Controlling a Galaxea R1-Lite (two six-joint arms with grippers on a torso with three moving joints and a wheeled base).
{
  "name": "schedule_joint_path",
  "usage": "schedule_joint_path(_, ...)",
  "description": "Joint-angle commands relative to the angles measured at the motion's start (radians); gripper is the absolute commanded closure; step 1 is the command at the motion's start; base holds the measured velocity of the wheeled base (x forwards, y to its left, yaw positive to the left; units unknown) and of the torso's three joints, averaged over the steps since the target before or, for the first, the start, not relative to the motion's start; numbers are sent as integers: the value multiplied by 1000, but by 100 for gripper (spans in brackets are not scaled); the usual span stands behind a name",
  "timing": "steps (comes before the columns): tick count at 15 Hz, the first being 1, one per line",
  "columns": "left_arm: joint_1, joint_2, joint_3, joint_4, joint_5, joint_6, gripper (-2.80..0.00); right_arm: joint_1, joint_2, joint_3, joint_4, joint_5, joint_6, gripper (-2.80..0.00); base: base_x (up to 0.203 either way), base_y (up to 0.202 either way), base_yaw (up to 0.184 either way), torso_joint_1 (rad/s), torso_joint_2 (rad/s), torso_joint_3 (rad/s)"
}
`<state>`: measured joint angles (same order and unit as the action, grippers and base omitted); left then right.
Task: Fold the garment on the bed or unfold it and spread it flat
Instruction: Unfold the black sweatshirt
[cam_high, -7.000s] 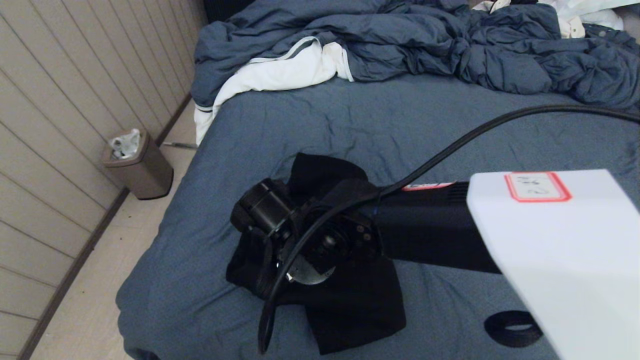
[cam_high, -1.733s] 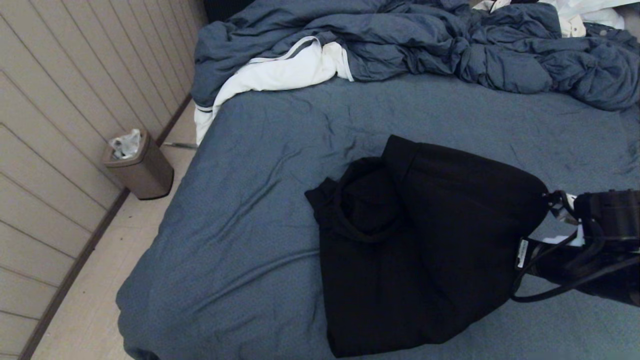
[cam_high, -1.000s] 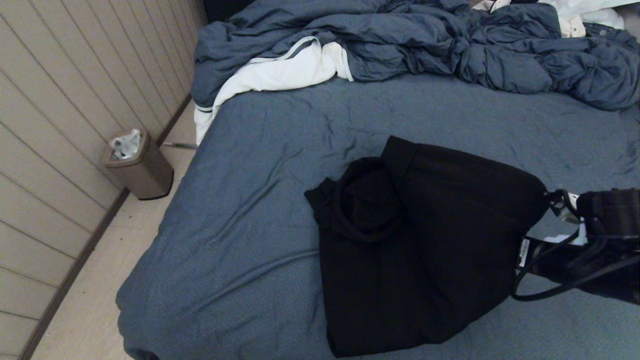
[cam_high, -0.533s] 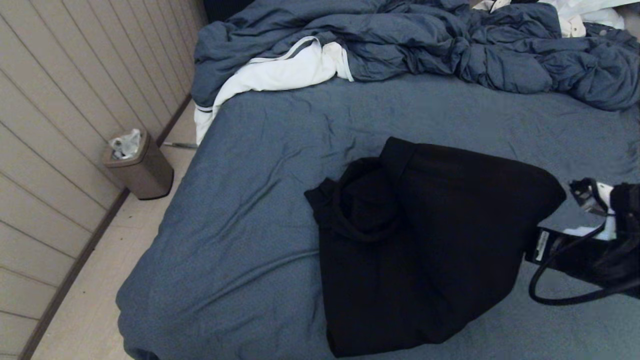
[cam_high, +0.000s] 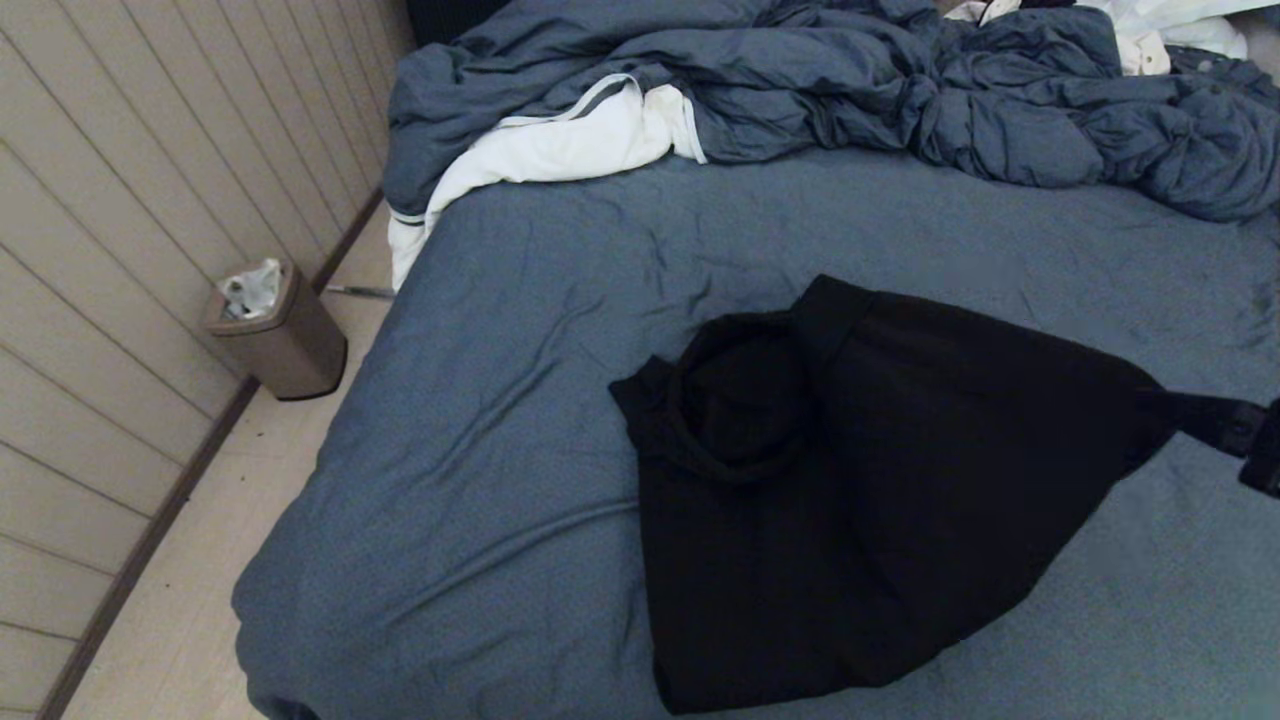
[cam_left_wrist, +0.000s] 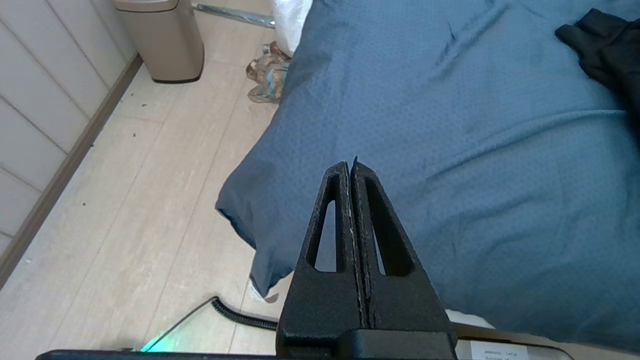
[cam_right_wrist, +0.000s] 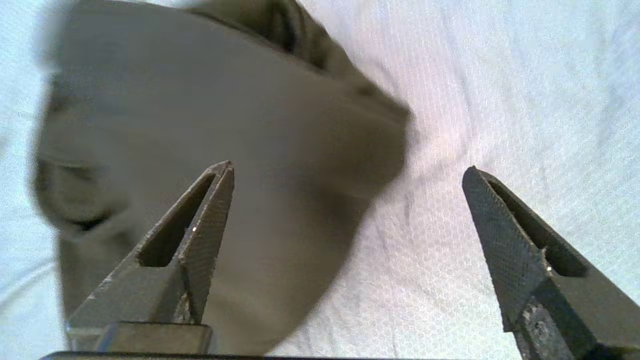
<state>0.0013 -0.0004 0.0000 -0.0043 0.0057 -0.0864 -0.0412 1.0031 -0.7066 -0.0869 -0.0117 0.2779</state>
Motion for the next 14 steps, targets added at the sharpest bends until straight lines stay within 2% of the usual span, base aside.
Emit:
schedule_joint_path(1, 0, 0, 0, 0, 0, -1, 0, 18, -45, -24, 2, 3, 1, -280, 0, 0, 0, 0, 0, 0)
schedule_joint_path(6, 0, 0, 0, 0, 1, 0, 0, 194, 32, -121, 51, 0, 11, -280, 0, 0, 0, 0, 0, 0)
schedule_joint_path(7, 0, 0, 0, 0, 2, 4, 0, 221, 61, -130, 69, -2, 17, 0, 0, 0, 0, 0, 0, 0)
schedule_joint_path(10, 0, 0, 0, 0, 3, 7, 0, 243, 138, -156, 79, -3, 28, 0, 0, 0, 0, 0, 0, 0)
schedule_joint_path(11, 1, 0, -1, 5, 7, 6, 0, 243, 165, -176, 79, -1, 31, -195, 0, 0, 0, 0, 0, 0)
schedule_joint_path(12, 2, 0, -3, 9, 8, 5, 0, 244, 191, -200, 79, -1, 32, -280, 0, 0, 0, 0, 0, 0)
schedule_joint_path(14, 2, 6, -62, 25, 8, 4, 0, 244, 244, -258, 80, -1, 38, -280, 0, 0, 0, 0, 0, 0)
